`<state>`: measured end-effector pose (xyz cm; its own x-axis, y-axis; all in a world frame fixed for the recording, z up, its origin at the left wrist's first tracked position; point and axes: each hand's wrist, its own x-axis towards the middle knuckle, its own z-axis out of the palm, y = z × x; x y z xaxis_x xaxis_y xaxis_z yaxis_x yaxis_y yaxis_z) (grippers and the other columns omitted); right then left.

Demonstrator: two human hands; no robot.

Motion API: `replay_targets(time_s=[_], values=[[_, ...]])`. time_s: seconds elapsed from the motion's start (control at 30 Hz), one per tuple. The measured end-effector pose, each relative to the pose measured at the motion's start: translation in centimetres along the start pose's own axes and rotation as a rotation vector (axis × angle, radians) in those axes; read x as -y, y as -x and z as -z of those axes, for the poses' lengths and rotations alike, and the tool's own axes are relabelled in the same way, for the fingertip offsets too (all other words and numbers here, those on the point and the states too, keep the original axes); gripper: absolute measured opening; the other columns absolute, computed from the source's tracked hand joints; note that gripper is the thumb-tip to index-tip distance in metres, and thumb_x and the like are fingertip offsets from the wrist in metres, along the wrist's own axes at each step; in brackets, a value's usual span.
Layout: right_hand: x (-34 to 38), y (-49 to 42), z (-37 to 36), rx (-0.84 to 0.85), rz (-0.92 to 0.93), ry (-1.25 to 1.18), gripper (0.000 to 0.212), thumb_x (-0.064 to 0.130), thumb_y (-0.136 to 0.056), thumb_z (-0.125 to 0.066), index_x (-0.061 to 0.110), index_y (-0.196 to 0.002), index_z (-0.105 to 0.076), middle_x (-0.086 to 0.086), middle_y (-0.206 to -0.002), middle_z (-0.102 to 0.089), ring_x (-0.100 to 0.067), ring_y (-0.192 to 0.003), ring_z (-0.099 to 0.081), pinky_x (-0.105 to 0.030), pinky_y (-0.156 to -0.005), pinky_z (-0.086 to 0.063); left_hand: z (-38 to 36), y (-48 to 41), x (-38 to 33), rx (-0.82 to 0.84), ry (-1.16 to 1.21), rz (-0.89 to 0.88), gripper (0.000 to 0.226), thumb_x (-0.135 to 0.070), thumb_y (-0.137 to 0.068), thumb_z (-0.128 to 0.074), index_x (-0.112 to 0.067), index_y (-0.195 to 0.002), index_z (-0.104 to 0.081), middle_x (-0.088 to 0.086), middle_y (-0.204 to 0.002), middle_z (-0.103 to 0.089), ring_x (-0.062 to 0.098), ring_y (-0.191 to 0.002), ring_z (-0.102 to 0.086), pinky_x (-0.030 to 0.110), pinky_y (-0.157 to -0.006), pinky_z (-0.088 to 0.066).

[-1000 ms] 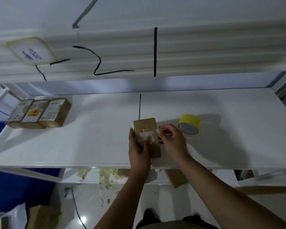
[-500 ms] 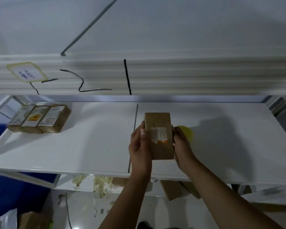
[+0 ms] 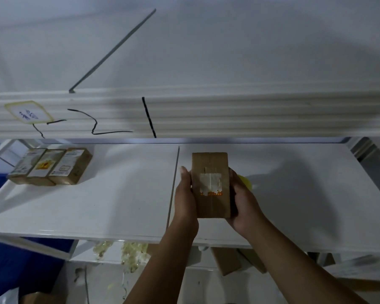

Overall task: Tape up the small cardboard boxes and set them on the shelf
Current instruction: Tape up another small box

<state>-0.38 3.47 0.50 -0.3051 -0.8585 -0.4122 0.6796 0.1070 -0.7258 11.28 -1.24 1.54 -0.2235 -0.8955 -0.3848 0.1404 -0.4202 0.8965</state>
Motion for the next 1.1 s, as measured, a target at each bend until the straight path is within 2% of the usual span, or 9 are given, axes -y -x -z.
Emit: replay_targets(time_s=[0.1, 0.27, 0.4, 0.57, 0.67, 0.77, 0.87, 0.93, 1.1], values=[[-0.2, 0.0, 0.0, -0.034, 0.040, 0.086, 0.040, 0.049, -0.101, -0.055, 0.025, -0.128, -0.072, -0.010, -0.121, -0.077, -0.029, -0.107, -0.076, -0.043, -0.080, -0.063, -0.1, 0.2, 0.8, 0.031, -0.102, -0.062, 0.068, -0.080, -0.085, -0.048, -0.028, -0.123, -0.072, 0.001, -0.110, -0.081, 0.021, -0.101, -0.079, 0.047, -0.091, -0.065], [-1.3, 0.7, -0.1, -0.018, 0.163, 0.283, 0.035, 0.058, -0.098, -0.056, 0.037, -0.122, -0.071, -0.003, -0.117, -0.078, -0.027, -0.108, -0.075, -0.053, -0.092, -0.061, 0.1, -0.1, 1.9, -0.040, -0.197, -0.163, 0.050, -0.071, -0.096, -0.054, -0.030, -0.116, -0.073, -0.002, -0.106, -0.079, 0.018, -0.097, -0.079, 0.038, -0.083, -0.067], [-1.5, 1.2, -0.2, 0.044, 0.241, 0.412, 0.029, 0.063, -0.093, -0.062, 0.048, -0.117, -0.070, 0.008, -0.113, -0.078, -0.013, -0.101, -0.076, -0.031, -0.077, -0.064, 1.2, -0.2, 2.2, -0.027, -0.225, -0.181, 0.060, -0.078, -0.091, -0.059, -0.030, -0.125, -0.069, -0.001, -0.112, -0.077, 0.018, -0.098, -0.078, 0.033, -0.078, -0.067], [-2.4, 1.4, 0.8, 0.096, 0.221, 0.509, 0.038, 0.063, -0.080, -0.074, 0.054, -0.117, -0.067, 0.016, -0.115, -0.077, -0.006, -0.104, -0.074, -0.018, -0.076, -0.060, 2.3, -0.4, 2.7, -0.110, -0.423, -0.237, 0.081, -0.089, -0.074, -0.057, -0.029, -0.128, -0.065, 0.004, -0.117, -0.071, 0.017, -0.098, -0.075, 0.038, -0.081, -0.067], [-3.3, 0.9, 1.3, 0.068, 0.207, 0.549, 0.038, 0.067, -0.083, -0.071, 0.054, -0.118, -0.066, 0.019, -0.116, -0.076, -0.002, -0.107, -0.073, -0.025, -0.086, -0.060, 2.9, -0.4, 3.6, 0.004, -0.324, -0.143, 0.080, -0.084, -0.075, -0.064, -0.025, -0.129, -0.069, 0.008, -0.123, -0.071, 0.025, -0.108, -0.075, 0.052, -0.090, -0.066], [-4.1, 0.4, 2.0, 0.072, 0.152, 0.508, 0.052, 0.066, -0.085, -0.069, 0.037, -0.129, -0.067, 0.007, -0.122, -0.076, -0.015, -0.113, -0.073, -0.040, -0.095, -0.059, 3.4, -0.7, 4.6, -0.035, -0.378, -0.146, 0.066, -0.080, -0.080, -0.063, -0.024, -0.111, -0.078, 0.008, -0.109, -0.077, 0.026, -0.098, -0.077, 0.053, -0.085, -0.066], [-3.8, 0.1, 2.7, 0.028, 0.138, 0.505, 0.057, 0.065, -0.084, -0.070, 0.039, -0.134, -0.061, 0.008, -0.119, -0.076, -0.008, -0.102, -0.076, -0.027, -0.079, -0.061, 3.7, -1.4, 5.5, -0.127, -0.344, -0.112, 0.052, -0.072, -0.093, -0.063, -0.022, -0.097, -0.079, 0.001, -0.087, -0.081, 0.018, -0.081, -0.080, 0.038, -0.070, -0.065], [-2.8, -0.5, 3.8, -0.095, 0.286, 0.652, 0.049, 0.061, -0.084, -0.072, 0.042, -0.129, -0.062, 0.015, -0.113, -0.073, -0.004, -0.099, -0.073, -0.026, -0.080, -0.058, 3.9, -2.6, 5.7, -0.193, -0.399, -0.073, 0.053, -0.070, -0.096, -0.061, -0.021, -0.099, -0.078, -0.002, -0.085, -0.080, 0.018, -0.082, -0.078, 0.033, -0.069, -0.062], [0.7, -3.8, 7.5, -0.459, 0.721, 1.501, 0.045, 0.048, -0.089, -0.064, 0.023, -0.127, -0.064, -0.005, -0.111, -0.066, -0.031, -0.108, -0.056, -0.041, -0.086, -0.050, 3.8, -6.8, 5.9, -0.245, -0.815, 0.012, 0.078, -0.076, -0.100, -0.041, -0.010, -0.134, -0.066, 0.017, -0.128, -0.066, 0.038, -0.121, -0.063, 0.055, -0.107, -0.052]])
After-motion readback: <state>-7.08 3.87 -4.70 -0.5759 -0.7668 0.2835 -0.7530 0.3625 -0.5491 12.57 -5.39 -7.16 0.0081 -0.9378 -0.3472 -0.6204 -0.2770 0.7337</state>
